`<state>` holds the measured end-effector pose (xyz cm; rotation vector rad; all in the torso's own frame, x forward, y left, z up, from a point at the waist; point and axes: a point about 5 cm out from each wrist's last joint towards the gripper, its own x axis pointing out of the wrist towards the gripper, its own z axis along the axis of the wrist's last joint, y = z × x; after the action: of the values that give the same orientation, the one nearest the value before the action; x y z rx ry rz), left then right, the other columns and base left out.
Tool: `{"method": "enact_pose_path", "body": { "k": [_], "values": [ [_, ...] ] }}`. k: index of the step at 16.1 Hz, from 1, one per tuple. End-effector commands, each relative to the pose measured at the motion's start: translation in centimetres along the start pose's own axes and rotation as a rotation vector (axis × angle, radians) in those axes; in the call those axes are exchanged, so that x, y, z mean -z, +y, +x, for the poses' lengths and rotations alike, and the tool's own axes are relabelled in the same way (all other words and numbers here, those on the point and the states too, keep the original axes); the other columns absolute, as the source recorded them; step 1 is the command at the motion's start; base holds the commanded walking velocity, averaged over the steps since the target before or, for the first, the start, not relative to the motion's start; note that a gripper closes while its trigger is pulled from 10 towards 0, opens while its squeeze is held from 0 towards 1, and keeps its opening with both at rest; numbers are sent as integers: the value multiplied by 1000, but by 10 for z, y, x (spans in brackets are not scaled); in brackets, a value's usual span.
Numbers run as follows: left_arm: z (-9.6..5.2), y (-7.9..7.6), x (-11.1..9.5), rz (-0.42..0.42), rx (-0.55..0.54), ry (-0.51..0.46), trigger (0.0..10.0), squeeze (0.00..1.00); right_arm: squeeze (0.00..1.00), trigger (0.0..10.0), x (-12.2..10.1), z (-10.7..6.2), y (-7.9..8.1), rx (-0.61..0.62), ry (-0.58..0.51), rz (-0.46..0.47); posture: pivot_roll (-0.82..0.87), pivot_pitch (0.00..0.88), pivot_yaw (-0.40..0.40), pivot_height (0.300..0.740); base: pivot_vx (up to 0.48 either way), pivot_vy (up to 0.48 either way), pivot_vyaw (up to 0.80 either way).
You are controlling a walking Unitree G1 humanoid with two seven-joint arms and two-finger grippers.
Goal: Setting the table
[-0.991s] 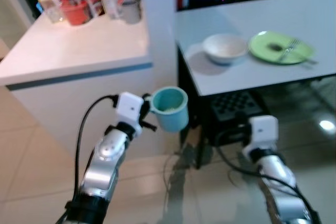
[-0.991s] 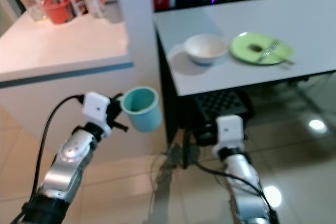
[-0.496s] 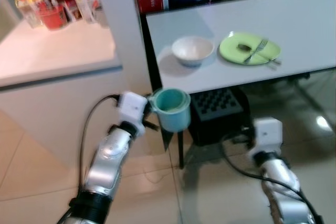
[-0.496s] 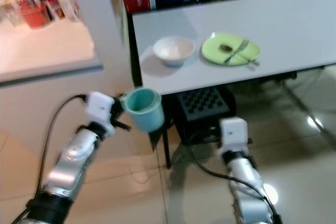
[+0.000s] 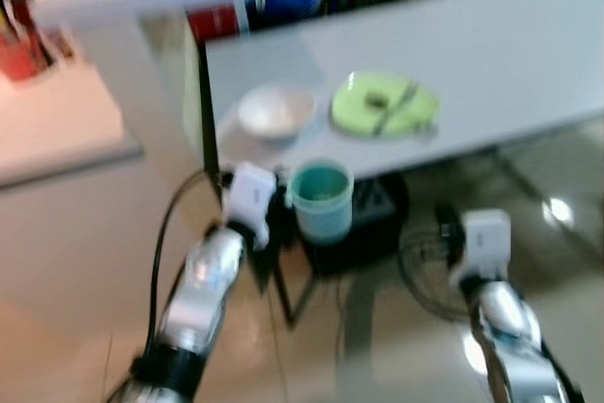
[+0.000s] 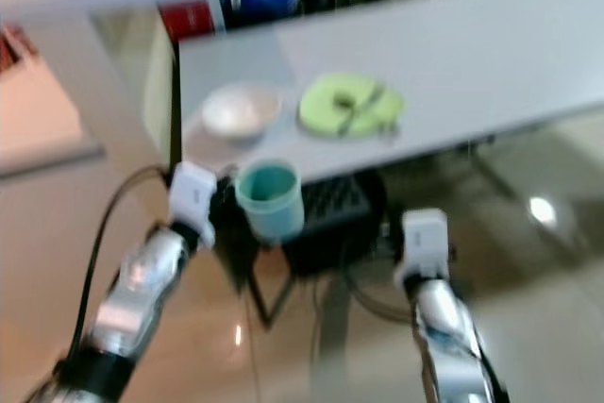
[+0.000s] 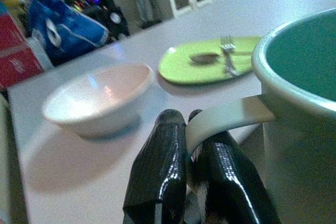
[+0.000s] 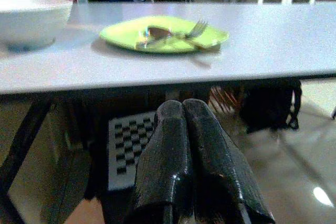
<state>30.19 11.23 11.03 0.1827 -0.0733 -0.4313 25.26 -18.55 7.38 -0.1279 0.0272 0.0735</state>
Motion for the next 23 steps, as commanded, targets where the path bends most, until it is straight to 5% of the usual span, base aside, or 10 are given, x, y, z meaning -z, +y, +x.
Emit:
{"method": "enact_pose_path", "body": {
  "k": [1, 17, 23],
  "values": [
    [-4, 13, 0, 33, -38, 3, 0, 0, 0, 10000, -5, 4, 12, -34, -20, 7, -73, 0, 115, 740, 368, -304, 0],
    [-4, 13, 0, 33, -38, 3, 0, 0, 0, 10000, -5, 4, 12, -34, -20, 7, -73, 0, 115, 740, 368, -304, 0],
    [1, -1, -7, 20, 44, -39, 0, 0, 0, 10000, -1, 0, 17, -53, -7, 7, -84, 0, 124, 740, 85, -436, 0]
  ]
}}
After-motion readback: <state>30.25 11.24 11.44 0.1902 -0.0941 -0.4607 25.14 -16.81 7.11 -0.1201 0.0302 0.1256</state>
